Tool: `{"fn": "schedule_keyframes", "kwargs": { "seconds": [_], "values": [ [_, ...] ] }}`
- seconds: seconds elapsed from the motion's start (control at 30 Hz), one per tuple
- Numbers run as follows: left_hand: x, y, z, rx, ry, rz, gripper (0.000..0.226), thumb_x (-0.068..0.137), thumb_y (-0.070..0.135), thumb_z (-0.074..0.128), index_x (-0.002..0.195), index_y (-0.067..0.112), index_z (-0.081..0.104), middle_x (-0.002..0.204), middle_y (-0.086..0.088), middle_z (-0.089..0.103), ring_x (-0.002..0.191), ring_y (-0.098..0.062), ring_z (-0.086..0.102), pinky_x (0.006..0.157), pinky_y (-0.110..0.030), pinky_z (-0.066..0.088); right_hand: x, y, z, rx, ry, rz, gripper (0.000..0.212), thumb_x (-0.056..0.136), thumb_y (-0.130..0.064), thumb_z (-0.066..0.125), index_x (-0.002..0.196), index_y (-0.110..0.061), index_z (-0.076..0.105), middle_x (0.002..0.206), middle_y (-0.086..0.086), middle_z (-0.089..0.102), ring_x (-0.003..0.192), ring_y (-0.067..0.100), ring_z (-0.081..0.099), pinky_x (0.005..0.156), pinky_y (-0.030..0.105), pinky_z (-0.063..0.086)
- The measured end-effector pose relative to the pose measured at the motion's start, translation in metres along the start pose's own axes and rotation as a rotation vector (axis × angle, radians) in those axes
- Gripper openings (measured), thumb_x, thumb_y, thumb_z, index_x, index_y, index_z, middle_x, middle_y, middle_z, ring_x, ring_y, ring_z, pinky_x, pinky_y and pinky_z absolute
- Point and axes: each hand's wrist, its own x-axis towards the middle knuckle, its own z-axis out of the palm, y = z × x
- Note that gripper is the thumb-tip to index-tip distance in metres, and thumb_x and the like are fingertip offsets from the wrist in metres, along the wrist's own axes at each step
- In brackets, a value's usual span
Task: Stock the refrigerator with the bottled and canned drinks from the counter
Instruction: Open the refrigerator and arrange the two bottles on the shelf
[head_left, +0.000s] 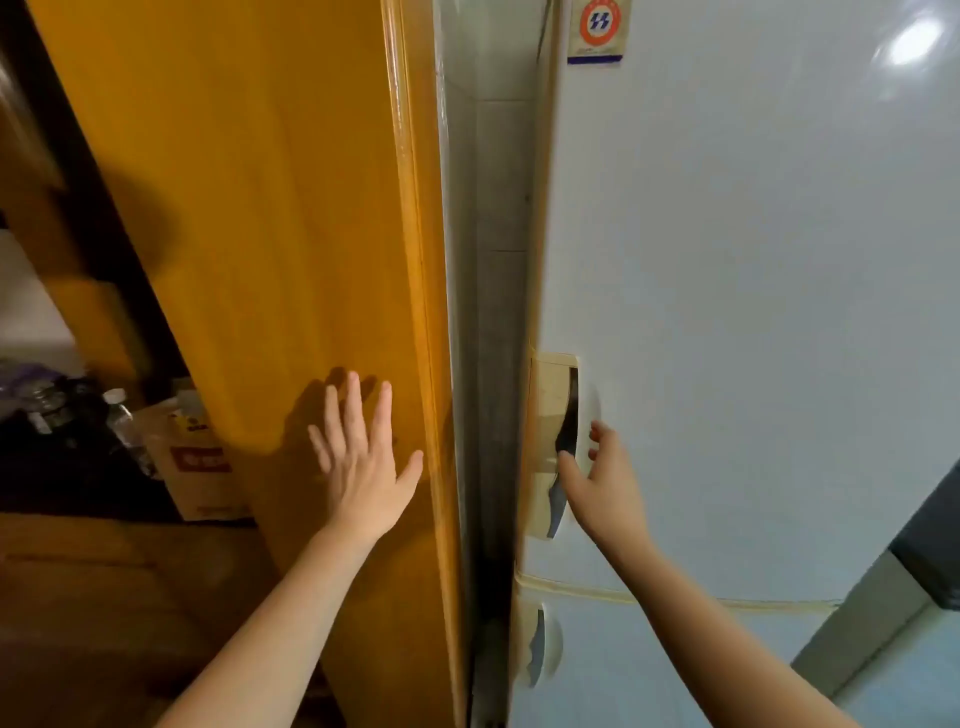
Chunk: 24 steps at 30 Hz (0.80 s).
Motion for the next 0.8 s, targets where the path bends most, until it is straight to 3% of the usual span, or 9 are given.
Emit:
{"fn": "schedule_keyframes", "kwargs": {
  "seconds": [0.13, 0.27, 0.4, 0.5, 0.7, 0.8],
  "values": [
    [0.016, -0.019, 0.022, 0.048, -0.021, 0.131, 0.101, 0.080, 0.053, 0.063, 0.149, 0.027, -0.007, 0.158, -0.013, -0.014, 0.143, -0.036, -0.015, 0.110, -0.062, -0.002, 0.006, -0.005, 0.017, -0.048, 0.070, 0.020, 0.056, 0.093, -0.030, 0.053, 0.142, -0.013, 0.033, 0.141, 0.003, 0.042, 0.121, 0.017, 0.046, 0.091, 0.026, 0.037],
    [0.016, -0.025, 0.044, 0.006, 0.063, 0.188, 0.101, 0.079, 0.045, 0.068, 0.152, 0.023, 0.002, 0.156, -0.012, -0.014, 0.142, -0.039, -0.014, 0.108, -0.067, 0.004, 0.011, -0.004, 0.028, 0.039, 0.066, 0.046, 0.044, 0.091, -0.027, 0.057, 0.131, -0.017, 0.041, 0.116, -0.007, 0.048, 0.112, 0.013, 0.048, 0.083, 0.022, 0.038],
    [0.019, -0.030, 0.051, -0.011, 0.105, 0.226, 0.099, 0.078, 0.042, 0.070, 0.152, 0.021, 0.007, 0.155, -0.013, -0.012, 0.141, -0.041, -0.012, 0.107, -0.068, 0.004, 0.020, -0.002, 0.029, 0.114, 0.034, 0.109, 0.048, 0.092, -0.026, 0.055, 0.135, -0.014, 0.037, 0.127, 0.001, 0.048, 0.116, 0.015, 0.048, 0.094, 0.031, 0.045],
    [0.018, -0.031, 0.050, -0.018, 0.108, 0.236, 0.099, 0.079, 0.043, 0.069, 0.151, 0.021, 0.006, 0.155, -0.013, -0.011, 0.142, -0.041, -0.010, 0.107, -0.068, 0.005, 0.022, 0.000, 0.023, 0.213, -0.069, 0.194, 0.035, 0.096, -0.023, 0.049, 0.129, -0.015, 0.039, 0.118, 0.004, 0.050, 0.113, 0.021, 0.052, 0.076, 0.023, 0.047],
    [0.018, -0.032, 0.046, -0.018, 0.079, 0.237, 0.097, 0.078, 0.044, 0.070, 0.150, 0.020, 0.010, 0.155, -0.015, -0.007, 0.142, -0.042, -0.007, 0.107, -0.069, 0.009, 0.022, -0.009, 0.019, 0.149, -0.092, 0.223, 0.034, 0.098, -0.027, 0.046, 0.128, -0.012, 0.039, 0.112, 0.002, 0.048, 0.104, 0.017, 0.051, 0.083, 0.030, 0.044],
    [0.020, -0.034, 0.046, -0.020, 0.087, 0.249, 0.095, 0.075, 0.043, 0.072, 0.150, 0.017, 0.020, 0.156, -0.017, -0.001, 0.142, -0.043, -0.003, 0.107, -0.070, 0.011, 0.013, -0.008, 0.024, 0.081, -0.032, 0.195, 0.026, 0.097, -0.030, 0.046, 0.118, -0.014, 0.044, 0.101, 0.000, 0.052, 0.091, 0.014, 0.053, 0.073, 0.024, 0.046]
  ]
}}
